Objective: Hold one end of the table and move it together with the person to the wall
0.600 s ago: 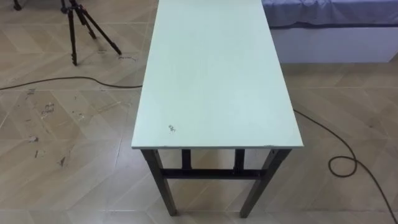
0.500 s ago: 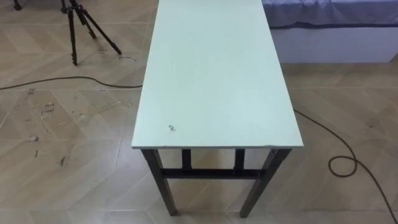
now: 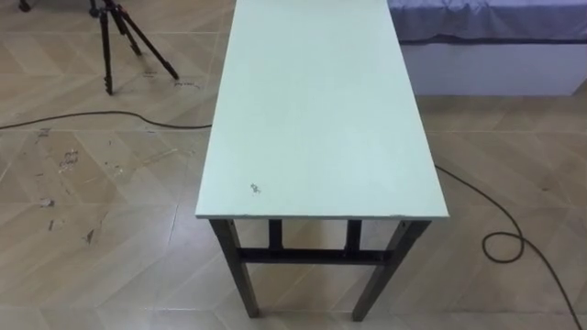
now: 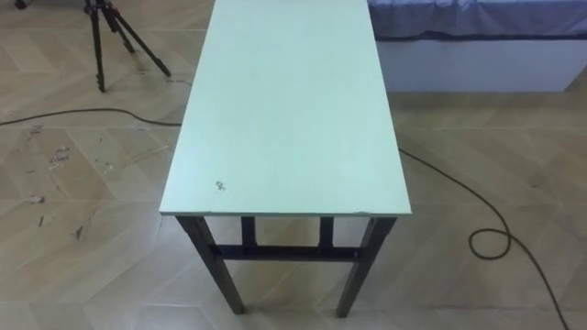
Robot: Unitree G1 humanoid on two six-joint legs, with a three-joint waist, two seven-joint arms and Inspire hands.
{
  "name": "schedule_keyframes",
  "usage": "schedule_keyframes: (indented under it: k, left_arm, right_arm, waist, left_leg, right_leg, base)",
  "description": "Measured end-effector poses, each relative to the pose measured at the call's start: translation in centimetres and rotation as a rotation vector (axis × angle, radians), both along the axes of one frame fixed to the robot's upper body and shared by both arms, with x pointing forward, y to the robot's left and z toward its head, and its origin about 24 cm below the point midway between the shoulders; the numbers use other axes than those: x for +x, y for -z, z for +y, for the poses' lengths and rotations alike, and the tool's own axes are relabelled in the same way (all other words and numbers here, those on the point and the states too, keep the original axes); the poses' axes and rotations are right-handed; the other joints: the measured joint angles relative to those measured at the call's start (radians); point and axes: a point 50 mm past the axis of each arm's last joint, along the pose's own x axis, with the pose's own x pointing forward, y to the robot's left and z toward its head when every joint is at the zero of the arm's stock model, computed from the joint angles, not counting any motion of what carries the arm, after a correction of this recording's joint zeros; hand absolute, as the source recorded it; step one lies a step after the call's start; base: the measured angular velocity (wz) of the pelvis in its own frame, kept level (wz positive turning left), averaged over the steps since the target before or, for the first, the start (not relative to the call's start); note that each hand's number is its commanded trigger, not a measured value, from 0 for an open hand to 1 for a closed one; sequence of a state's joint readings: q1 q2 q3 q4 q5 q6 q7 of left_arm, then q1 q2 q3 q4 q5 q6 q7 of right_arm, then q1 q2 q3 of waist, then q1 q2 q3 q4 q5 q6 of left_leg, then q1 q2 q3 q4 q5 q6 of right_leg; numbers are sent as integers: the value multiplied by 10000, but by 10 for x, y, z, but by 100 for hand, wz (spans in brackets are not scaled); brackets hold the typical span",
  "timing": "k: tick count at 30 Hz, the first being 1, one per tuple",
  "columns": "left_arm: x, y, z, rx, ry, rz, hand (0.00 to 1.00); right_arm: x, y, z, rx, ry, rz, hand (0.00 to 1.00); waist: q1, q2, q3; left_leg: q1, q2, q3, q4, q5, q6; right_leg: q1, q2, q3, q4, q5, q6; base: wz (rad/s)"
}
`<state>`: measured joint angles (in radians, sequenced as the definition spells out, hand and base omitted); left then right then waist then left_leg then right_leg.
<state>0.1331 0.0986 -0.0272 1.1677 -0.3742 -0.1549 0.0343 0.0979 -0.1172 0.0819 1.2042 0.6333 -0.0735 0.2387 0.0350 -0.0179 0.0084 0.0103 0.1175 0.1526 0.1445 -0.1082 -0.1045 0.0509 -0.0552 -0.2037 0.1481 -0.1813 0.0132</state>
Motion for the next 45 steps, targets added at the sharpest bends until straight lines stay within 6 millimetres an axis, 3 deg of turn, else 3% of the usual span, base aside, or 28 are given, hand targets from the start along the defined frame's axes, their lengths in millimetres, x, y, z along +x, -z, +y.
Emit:
schedule_keyframes:
  k: [6, 11, 17, 21, 28, 31, 39, 45]
  left_arm:
    - [6, -1, -5, -2289, -1948, -1052, 0]
    - [29, -9, -18, -4012, -2644, -2558, 0]
    - [72, -34, -42, -5578, -1598, -4514, 0]
    - [95, -57, -65, -6525, -344, -5694, 0]
    - [119, -90, -93, -7613, 1014, -6942, 0]
    - [125, -93, -94, -7657, 1083, -7012, 0]
    - [135, -103, -89, -8287, 10, -7392, 0]
    - [139, -106, -87, -8061, -75, -7262, 0]
  right_arm:
    - [23, -9, -4, 686, 835, -1351, 0]
    - [61, -29, 7, 1950, 1619, -3415, 0]
    - [87, -57, 39, 3811, 1708, -5423, 0]
    - [100, -77, 64, 4758, 595, -6311, 0]
    - [106, -81, 74, 5009, 45, -6358, 0]
    - [111, -83, 74, 4861, 5, -6401, 0]
    - [132, -102, 71, 4898, -91, -7192, 0]
    - [135, -105, 71, 4703, -42, -7125, 0]
  waist:
    - [-26, 141, -58]
    - [-64, 245, -40]
    - [-162, 155, -29]
    - [-329, 189, 6]
    - [-398, 222, 63]
    - [-401, 248, 123]
    - [-366, 270, 110]
    - [-398, 268, 110]
  left_leg:
    - [-28, -1, 61, 43, -4, 5]
    - [-57, -9, 70, 56, -3, 5]
    - [-58, -91, -42, 56, -6, 10]
    - [-38, -74, -16, 52, -17, 30]
    - [81, -80, -21, 31, -59, 100]
    - [82, -82, -21, 32, -61, 103]
    - [66, -98, -22, 62, -61, 104]
    - [67, -93, -24, 60, -61, 104]
  right_leg:
    - [-13, -15, -25, 17, -1, 3]
    - [-29, -22, -46, 30, -10, 16]
    - [14, -100, -120, 64, -33, 54]
    - [7, -103, -178, 211, -33, 54]
    - [92, -109, -189, 228, -33, 58]
    - [77, -105, -122, 225, -56, 96]
    - [10, -103, 28, 244, -60, 103]
    - [25, -106, 6, 264, -59, 100]
  base:
    - [0]
    - [0]
    - [4]
    - [2]
    - [0]
    - [0]
    - [-2]
    - [0]
